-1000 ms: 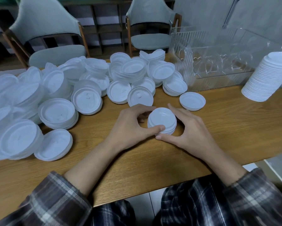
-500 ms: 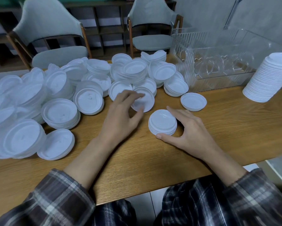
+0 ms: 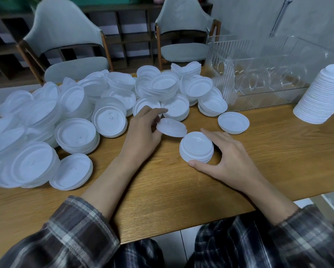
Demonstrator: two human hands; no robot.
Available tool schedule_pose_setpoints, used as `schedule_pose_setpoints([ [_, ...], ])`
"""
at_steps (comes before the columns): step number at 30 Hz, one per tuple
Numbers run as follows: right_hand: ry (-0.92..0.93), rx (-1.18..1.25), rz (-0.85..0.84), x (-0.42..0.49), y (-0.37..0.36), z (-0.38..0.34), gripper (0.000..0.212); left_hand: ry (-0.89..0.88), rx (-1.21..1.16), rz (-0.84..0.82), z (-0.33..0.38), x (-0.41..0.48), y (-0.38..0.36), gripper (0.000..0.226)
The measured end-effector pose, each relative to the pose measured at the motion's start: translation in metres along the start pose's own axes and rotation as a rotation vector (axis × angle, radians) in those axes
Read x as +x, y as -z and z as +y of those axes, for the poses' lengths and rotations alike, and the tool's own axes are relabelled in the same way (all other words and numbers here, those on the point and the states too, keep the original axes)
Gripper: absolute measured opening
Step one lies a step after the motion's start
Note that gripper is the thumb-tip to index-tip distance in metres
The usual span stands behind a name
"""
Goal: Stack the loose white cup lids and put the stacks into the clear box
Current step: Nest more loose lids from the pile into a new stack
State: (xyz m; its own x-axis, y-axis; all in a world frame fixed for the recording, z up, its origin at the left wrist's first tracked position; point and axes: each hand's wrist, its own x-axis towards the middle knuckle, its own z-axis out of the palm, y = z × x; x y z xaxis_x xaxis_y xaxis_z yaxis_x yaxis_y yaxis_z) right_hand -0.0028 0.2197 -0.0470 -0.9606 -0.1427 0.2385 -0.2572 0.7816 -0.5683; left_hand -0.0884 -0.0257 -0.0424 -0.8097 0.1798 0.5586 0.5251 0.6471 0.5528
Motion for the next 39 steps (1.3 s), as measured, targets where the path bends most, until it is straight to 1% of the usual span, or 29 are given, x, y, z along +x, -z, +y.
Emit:
schedule_pose_setpoints([
  [3,0.006,0.001,0.007,0.000,0.000,0.000,0.097,0.073,-0.134,0.017,0.005,-0.002,0.003,0.024],
  [6,0.013,0.020,0.014,-0.001,0.001,-0.001,0.097,0.101,-0.224,0.019,0.015,-0.006,0.007,0.023],
  [8,0.014,0.032,0.016,0.000,0.001,-0.001,0.097,0.091,-0.270,-0.012,0.021,-0.008,0.006,0.023],
  [11,0.029,0.045,0.017,0.000,0.002,-0.001,0.097,0.008,-0.283,-0.104,0.025,-0.012,0.001,0.026],
  [13,0.038,0.052,0.024,0.000,0.001,-0.001,0.097,-0.032,-0.253,-0.175,0.025,-0.012,-0.002,0.034],
  [14,0.033,0.060,0.024,0.000,0.001,-0.001,0.099,-0.031,-0.244,-0.223,0.025,-0.013,-0.002,0.043],
  [16,0.022,0.071,0.024,0.000,0.001,0.000,0.102,0.020,-0.285,-0.342,0.027,-0.014,0.000,0.062],
  [17,0.023,0.067,0.029,0.000,0.000,0.000,0.101,0.062,-0.337,-0.401,0.029,-0.015,0.002,0.065],
  [19,0.031,0.051,0.037,0.001,0.000,0.000,0.097,0.123,-0.430,-0.460,0.034,-0.016,0.004,0.055],
  [21,0.034,0.046,0.039,0.001,0.000,0.000,0.094,0.153,-0.437,-0.423,0.042,-0.015,0.003,0.036],
  [22,0.036,0.047,0.040,0.001,0.000,0.000,0.093,0.165,-0.415,-0.394,0.045,-0.015,0.001,0.030],
  [25,0.038,0.058,0.034,0.000,0.000,-0.001,0.093,0.162,-0.349,-0.321,0.051,-0.018,-0.006,0.039],
  [27,0.033,0.059,0.031,0.000,0.000,-0.001,0.097,0.139,-0.378,-0.304,0.052,-0.019,-0.008,0.045],
  [30,0.018,0.079,0.026,0.000,0.001,-0.001,0.104,0.127,-0.429,-0.359,0.050,-0.019,-0.001,0.061],
  [33,0.021,0.088,0.027,0.000,0.001,-0.002,0.104,0.104,-0.454,-0.412,0.052,-0.019,0.001,0.072],
  [36,0.036,0.083,0.041,0.000,0.001,-0.002,0.102,0.058,-0.424,-0.428,0.056,-0.019,0.000,0.074],
  [39,0.035,0.059,0.035,0.001,0.000,-0.001,0.101,0.067,-0.420,-0.433,0.057,-0.019,0.000,0.071],
])
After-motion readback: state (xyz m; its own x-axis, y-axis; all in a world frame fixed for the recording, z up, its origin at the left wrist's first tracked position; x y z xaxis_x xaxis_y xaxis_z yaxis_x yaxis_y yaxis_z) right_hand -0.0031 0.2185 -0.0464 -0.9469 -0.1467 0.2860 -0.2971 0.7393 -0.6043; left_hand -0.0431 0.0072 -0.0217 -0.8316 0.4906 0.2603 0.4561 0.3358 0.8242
